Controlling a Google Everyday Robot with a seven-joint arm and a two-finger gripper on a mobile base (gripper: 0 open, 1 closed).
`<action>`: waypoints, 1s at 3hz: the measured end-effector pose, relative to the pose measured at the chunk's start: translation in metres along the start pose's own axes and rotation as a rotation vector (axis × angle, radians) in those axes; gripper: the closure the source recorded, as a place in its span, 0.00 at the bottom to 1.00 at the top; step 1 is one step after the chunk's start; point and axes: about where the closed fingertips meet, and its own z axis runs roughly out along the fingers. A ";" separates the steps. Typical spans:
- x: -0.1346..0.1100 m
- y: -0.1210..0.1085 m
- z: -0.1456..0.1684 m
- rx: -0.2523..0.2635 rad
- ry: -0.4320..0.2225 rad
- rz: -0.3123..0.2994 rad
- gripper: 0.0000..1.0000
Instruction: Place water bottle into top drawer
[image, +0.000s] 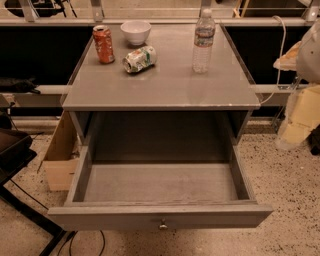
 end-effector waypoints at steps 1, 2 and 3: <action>0.000 0.000 0.000 0.000 0.000 0.000 0.00; 0.003 -0.016 0.009 0.037 -0.068 0.032 0.00; 0.018 -0.051 0.040 0.083 -0.253 0.138 0.00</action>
Offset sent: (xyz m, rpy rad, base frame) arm 0.0797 -0.0323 -0.0240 0.3081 -0.2162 -0.0991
